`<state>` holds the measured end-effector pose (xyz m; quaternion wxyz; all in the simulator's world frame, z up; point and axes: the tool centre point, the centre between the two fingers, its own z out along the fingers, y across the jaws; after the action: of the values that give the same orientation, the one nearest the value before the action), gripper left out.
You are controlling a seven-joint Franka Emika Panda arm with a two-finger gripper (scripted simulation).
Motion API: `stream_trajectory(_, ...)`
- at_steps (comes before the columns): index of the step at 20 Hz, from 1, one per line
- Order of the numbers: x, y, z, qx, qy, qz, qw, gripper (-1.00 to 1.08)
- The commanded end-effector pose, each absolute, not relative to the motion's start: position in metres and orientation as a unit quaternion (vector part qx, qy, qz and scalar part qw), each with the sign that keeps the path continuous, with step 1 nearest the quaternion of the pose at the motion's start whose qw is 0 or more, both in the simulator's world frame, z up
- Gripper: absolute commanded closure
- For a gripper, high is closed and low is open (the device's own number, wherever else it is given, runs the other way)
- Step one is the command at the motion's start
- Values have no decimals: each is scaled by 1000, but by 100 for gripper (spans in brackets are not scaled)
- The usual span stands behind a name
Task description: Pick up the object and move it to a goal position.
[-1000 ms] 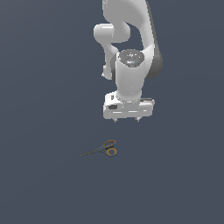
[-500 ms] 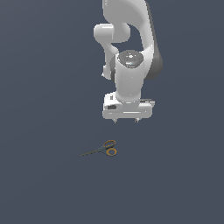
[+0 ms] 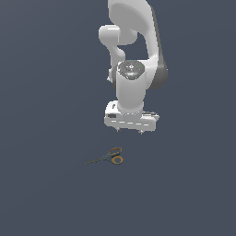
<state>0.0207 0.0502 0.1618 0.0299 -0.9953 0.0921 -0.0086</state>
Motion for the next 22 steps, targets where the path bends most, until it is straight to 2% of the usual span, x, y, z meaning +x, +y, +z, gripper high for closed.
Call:
stream_trajectory(1, 24, 44, 157, -992, 126, -6, 30, -92)
stream_trajectory(22, 57, -17, 104, -893, 449, 7, 21, -92)
